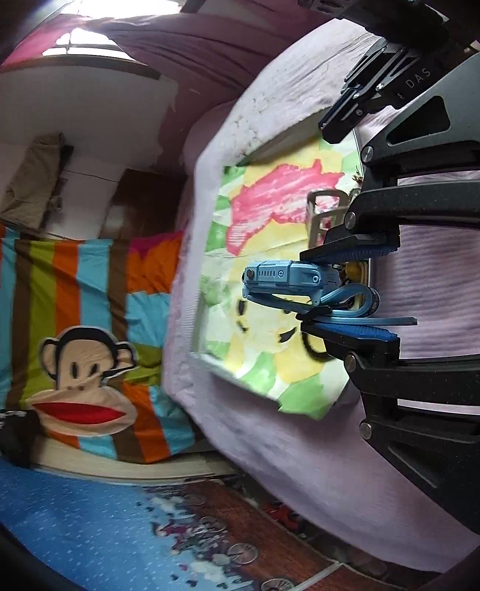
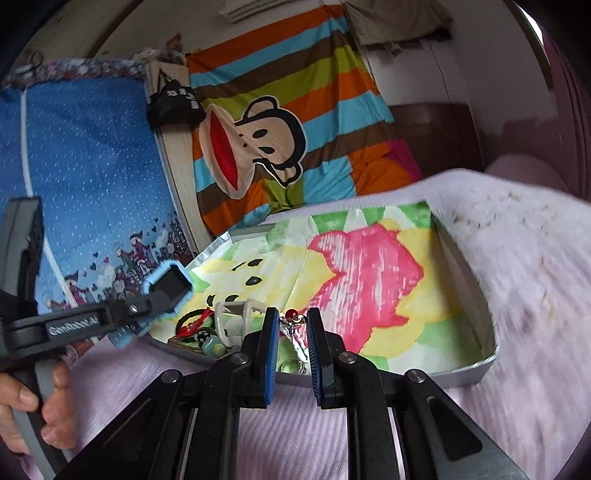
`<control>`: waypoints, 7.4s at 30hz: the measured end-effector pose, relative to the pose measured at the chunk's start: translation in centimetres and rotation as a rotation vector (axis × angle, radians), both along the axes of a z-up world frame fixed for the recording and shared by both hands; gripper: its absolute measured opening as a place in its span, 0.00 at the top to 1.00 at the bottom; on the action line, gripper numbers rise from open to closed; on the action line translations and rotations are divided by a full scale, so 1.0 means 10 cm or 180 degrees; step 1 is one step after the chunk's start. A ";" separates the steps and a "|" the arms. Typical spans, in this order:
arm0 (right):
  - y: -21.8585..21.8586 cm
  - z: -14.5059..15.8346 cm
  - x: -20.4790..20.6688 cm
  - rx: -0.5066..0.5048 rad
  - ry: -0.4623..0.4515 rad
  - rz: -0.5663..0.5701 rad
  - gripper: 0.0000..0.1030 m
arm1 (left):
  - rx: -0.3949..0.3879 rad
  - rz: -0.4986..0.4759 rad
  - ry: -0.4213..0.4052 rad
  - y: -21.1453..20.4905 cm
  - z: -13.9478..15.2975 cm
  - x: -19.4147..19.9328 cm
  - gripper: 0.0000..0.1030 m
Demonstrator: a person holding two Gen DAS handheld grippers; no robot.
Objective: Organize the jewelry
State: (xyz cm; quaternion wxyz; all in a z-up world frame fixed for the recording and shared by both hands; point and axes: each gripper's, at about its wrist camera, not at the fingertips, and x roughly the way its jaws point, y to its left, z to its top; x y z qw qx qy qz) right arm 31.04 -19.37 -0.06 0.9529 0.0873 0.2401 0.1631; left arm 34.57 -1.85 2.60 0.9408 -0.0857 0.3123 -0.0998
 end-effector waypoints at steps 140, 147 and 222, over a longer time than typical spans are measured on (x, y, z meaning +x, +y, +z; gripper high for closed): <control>0.06 0.36 -2.87 -0.0554 -0.1001 -0.0305 0.00 | 0.0406 0.0636 -0.1155 0.27 -0.05 -3.45 0.02; 0.07 0.36 -2.87 -0.0547 -0.0998 -0.0299 0.00 | 0.0417 0.0633 -0.1166 0.27 -0.04 -3.46 0.02; 0.09 0.35 -2.87 -0.0552 -0.0998 -0.0292 0.00 | 0.0415 0.0665 -0.1132 0.28 -0.04 -3.46 0.02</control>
